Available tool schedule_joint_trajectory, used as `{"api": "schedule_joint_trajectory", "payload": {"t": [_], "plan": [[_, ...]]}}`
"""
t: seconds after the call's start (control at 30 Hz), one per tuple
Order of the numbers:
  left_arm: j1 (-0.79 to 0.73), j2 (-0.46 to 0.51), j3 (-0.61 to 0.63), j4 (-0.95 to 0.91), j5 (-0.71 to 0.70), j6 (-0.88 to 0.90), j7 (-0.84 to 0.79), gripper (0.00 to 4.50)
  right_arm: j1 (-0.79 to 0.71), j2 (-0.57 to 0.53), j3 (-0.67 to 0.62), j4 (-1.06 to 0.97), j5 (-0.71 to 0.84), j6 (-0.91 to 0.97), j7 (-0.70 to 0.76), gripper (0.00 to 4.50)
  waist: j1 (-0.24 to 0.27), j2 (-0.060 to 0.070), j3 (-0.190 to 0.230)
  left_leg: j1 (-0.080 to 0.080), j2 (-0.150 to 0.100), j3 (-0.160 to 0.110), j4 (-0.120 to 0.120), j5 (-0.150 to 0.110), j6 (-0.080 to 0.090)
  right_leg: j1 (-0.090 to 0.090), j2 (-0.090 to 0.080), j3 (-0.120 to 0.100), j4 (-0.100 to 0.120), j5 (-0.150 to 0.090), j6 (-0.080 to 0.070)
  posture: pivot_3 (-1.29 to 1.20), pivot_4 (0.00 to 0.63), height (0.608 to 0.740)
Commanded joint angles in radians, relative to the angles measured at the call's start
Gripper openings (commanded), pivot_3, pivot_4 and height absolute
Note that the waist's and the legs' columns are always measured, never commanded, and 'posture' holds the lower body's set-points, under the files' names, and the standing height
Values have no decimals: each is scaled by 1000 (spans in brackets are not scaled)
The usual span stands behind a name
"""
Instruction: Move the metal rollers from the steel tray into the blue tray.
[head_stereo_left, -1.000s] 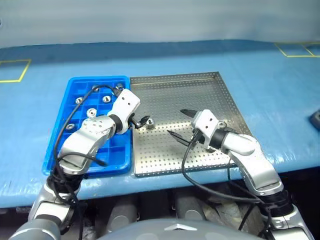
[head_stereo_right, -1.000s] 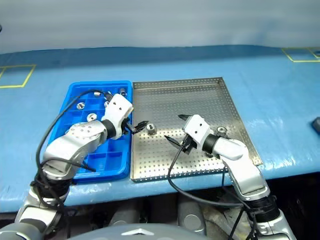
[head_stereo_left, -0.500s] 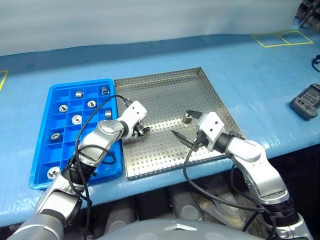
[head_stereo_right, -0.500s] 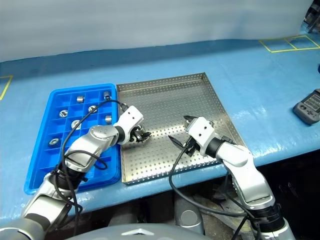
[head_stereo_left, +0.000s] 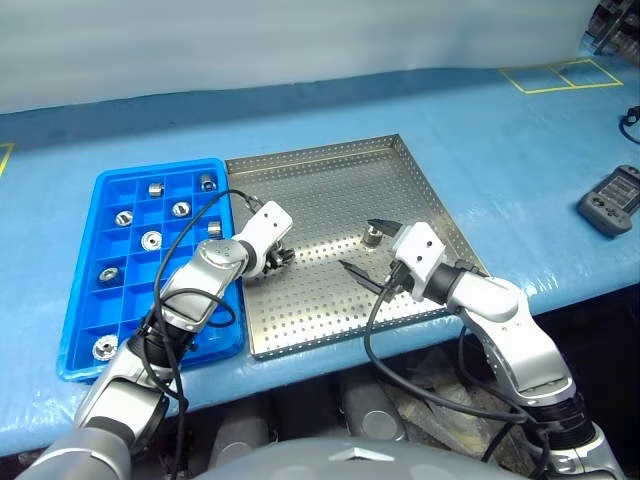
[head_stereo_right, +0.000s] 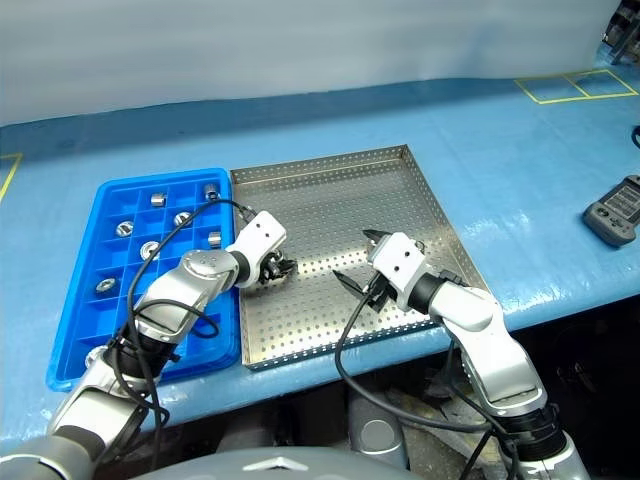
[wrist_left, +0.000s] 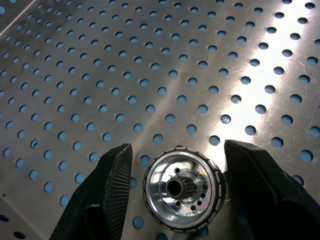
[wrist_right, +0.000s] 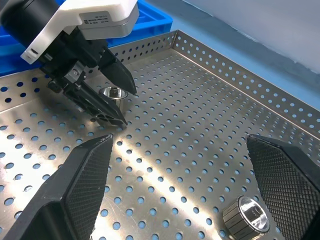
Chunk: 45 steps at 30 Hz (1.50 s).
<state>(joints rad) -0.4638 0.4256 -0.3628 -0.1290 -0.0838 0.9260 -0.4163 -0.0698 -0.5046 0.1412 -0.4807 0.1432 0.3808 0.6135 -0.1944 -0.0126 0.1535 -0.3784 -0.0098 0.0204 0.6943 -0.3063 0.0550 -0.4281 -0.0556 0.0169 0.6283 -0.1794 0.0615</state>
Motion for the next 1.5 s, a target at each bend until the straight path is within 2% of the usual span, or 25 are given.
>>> {"api": "schedule_joint_trajectory", "payload": {"t": [0.03, 0.1, 0.13, 0.53, 0.8, 1.0, 1.3, 1.37, 1.5], "plan": [[-5, -3, 22, 8, 11, -4, -5, 2546, -14, 0, -8, -26, 11, -7, 3, 4500, 1, 0, 0, 0, 0, 0, 0, 0, 0, 0, 0, 0, 0, 0, 0, -313, 150, 740], [-2, 0, 19, 6, 14, -11, -9, 1899, -15, 1, -8, -25, 12, -7, 4, 4500, 2, 0, 0, 0, 0, 0, 0, 0, 0, 0, 0, 0, 0, 0, 0, -313, 150, 740], [-1, 2, 16, 3, 18, -14, -10, 1789, -15, 1, -8, -25, 12, -7, 5, 4500, 3, 0, 0, 0, 0, 0, 0, 0, 0, 0, 0, 0, 0, 0, 0, -313, 150, 740], [11, -11, 64, -23, 6, -26, 6, 1787, -26, 3, 1, -16, 11, -13, 11, 4500, 5, 1, 0, 0, -1, 1, 1, -1, 2, 0, -2, 1, -1, 1, 1, -301, 150, 740], [18, -100, 232, -118, -107, -56, 1, 1787, -29, 5, 6, -14, 9, -15, 17, 4500, 13, 2, 1, -1, -1, 1, 1, -1, 2, -1, -4, 1, 0, 1, 1, -297, 150, 740], [64, -113, 325, -236, -216, -132, -69, 1787, -32, 6, 8, -11, 7, -18, 21, 4500, 18, 4, 1, -1, -2, 1, 1, -2, 3, -1, -5, 1, 0, 1, 2, -291, 150, 740], [179, -81, 446, -376, -332, -206, -108, 1787, -48, 9, 24, 7, 9, -22, 35, 4500, 17, 8, 1, 0, -2, 1, 2, 1, 1, -1, -3, 1, 3, 1, 1, -248, 150, 740], [202, -46, 468, -406, -298, -181, -61, 1787, -57, 10, 27, 12, 11, -23, 41, 4500, 16, 8, 1, 1, -2, 1, 2, 2, 0, -1, -1, 1, 4, 1, 1, -233, 150, 740], [265, 98, 494, -457, -150, -98, 58, 1787, -75, 11, 38, 30, 17, -27, 62, 4500, 14, 9, 2, 2, -1, 1, 2, 4, 0, -1, 1, 3, 7, 0, 1, -196, 150, 740]]}}
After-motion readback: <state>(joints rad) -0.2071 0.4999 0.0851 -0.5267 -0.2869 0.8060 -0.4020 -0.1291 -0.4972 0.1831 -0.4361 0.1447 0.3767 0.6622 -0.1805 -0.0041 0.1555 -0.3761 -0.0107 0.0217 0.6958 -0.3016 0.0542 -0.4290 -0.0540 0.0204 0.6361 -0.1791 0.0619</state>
